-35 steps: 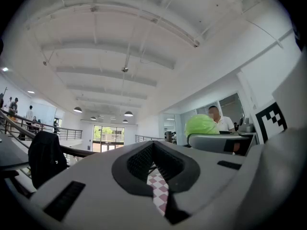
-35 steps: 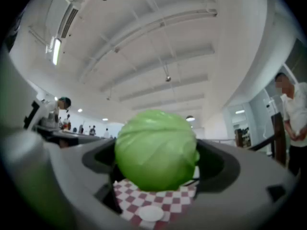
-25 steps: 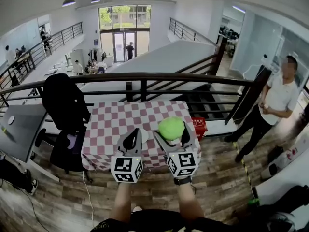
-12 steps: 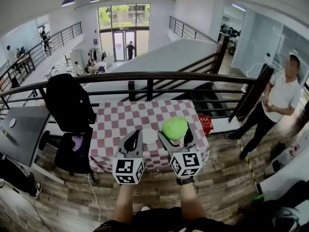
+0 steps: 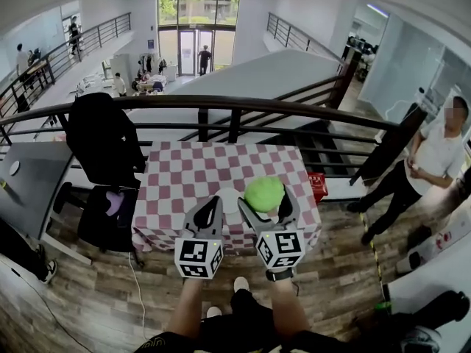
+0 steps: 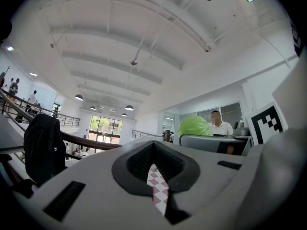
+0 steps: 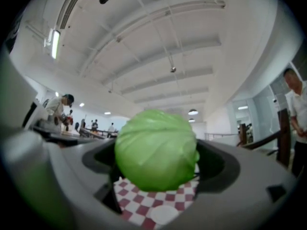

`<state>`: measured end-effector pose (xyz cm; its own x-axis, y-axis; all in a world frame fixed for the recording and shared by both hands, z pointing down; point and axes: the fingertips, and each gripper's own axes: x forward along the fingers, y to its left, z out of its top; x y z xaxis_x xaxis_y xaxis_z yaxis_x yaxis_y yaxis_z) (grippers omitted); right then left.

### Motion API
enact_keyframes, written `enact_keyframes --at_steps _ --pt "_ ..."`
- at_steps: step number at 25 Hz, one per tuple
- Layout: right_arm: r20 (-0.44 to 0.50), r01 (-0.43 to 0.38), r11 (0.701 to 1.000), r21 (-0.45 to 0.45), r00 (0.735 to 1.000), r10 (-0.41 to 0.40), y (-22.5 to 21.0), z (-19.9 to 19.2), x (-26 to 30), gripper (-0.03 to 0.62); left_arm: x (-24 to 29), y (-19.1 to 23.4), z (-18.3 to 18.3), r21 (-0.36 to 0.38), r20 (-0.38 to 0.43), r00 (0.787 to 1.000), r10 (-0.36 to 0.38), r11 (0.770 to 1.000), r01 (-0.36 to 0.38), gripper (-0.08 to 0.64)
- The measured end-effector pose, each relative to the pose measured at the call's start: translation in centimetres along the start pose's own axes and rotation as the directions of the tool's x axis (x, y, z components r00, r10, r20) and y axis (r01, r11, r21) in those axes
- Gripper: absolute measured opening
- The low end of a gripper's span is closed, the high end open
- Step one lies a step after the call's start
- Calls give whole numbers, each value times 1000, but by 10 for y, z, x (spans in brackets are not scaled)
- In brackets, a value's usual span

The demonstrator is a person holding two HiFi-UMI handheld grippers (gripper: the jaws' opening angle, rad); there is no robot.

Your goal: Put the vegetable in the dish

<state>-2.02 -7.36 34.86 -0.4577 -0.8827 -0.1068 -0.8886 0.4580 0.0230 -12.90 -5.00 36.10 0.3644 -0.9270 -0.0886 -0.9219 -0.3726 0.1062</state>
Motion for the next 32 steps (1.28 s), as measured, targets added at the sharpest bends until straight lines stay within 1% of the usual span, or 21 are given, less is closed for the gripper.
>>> enact_keyframes --at_steps 4,7,10,15,17,19,22,25,29,32 --pt "10 -26 999 29 1000 25 -24 -3 33 522 35 15 -4 20 -24 999 42 999 -42 14" --pt "44 -42 998 43 998 40 -47 7 62 522 66 19 9 61 -8 998 61 996 -60 14" --pt "71 -68 996 54 995 64 -65 16 87 522 96 20 18 82 8 997 77 994 -78 14" --pt "84 -138 989 44 987 134 -86 14 117 522 133 19 14 112 20 992 124 986 -125 14" --pt "81 -156 987 50 985 151 -95 7 125 522 142 18 7 112 27 989 146 983 -148 14" --pt "73 -173 983 66 983 168 -101 -3 134 522 148 20 -6 113 19 985 172 978 -174 14" --pt "52 -202 975 95 979 198 -103 -22 145 522 153 25 -32 120 -29 978 206 972 -202 14" --pt "18 -233 966 112 972 233 -105 -41 155 522 161 30 -47 117 -58 971 231 968 -223 14" --pt "-28 -249 959 135 967 255 -104 -72 170 522 170 49 -67 92 -87 961 262 963 -254 14" --pt "-68 -257 956 144 961 268 -100 -91 186 522 180 65 -83 82 -124 955 269 962 -261 14"
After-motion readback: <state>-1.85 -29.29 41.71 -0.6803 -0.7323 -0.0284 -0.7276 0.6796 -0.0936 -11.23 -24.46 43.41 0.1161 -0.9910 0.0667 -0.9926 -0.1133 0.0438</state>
